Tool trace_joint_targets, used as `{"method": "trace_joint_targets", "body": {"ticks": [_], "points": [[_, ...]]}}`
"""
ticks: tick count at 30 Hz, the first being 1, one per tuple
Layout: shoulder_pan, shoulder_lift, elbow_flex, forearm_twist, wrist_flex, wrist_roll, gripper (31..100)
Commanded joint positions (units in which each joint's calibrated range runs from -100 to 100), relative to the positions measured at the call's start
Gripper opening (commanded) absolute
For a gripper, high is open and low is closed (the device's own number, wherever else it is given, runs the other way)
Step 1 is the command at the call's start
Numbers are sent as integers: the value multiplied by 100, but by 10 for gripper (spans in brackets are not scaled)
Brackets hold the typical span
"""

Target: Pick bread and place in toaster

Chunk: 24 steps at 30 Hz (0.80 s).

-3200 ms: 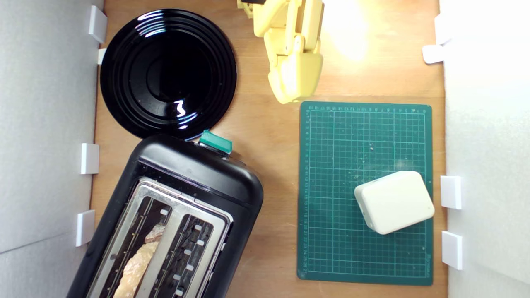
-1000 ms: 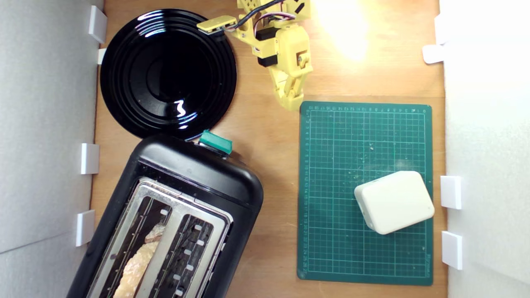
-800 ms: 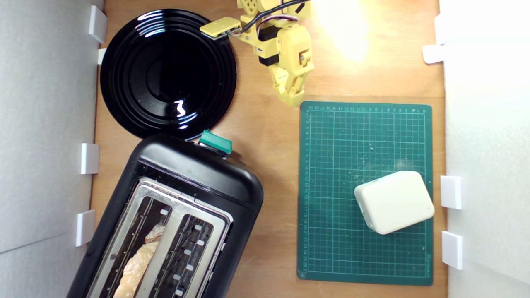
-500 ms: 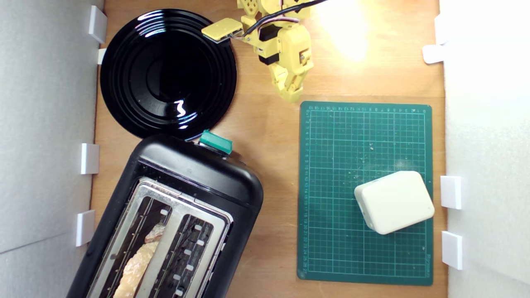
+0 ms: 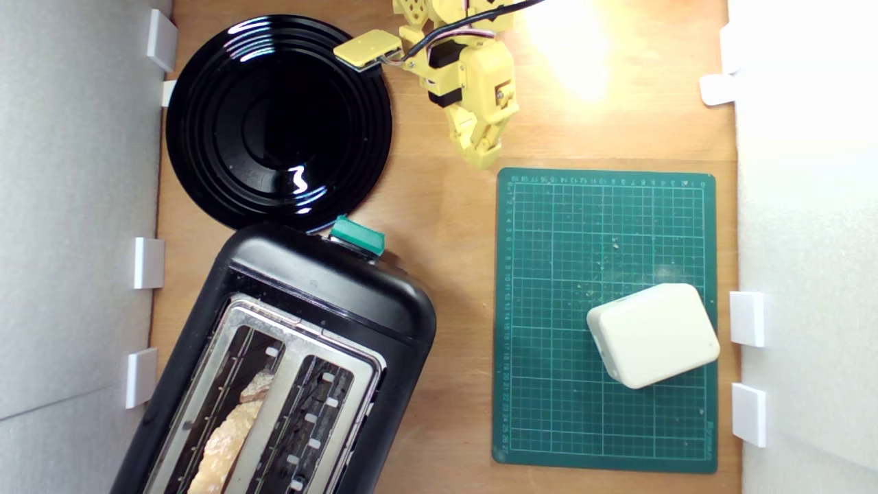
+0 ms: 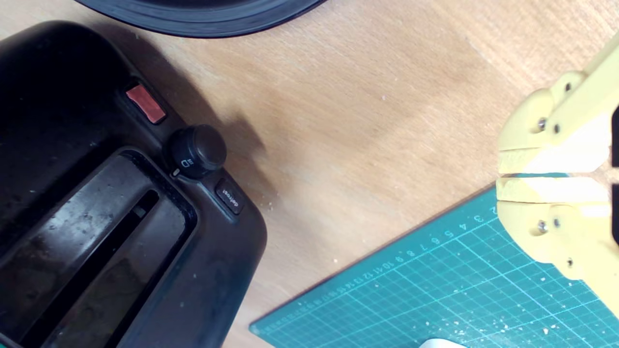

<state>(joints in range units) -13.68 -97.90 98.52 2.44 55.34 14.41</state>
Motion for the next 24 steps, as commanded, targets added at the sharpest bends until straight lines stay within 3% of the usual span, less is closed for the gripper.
{"method": "trace_joint_targets", "body": {"ticks": [1,24], "points": [[7,-52,12,64,12,-21,317],[-50,-52,3,55,4,-10,310]]}}
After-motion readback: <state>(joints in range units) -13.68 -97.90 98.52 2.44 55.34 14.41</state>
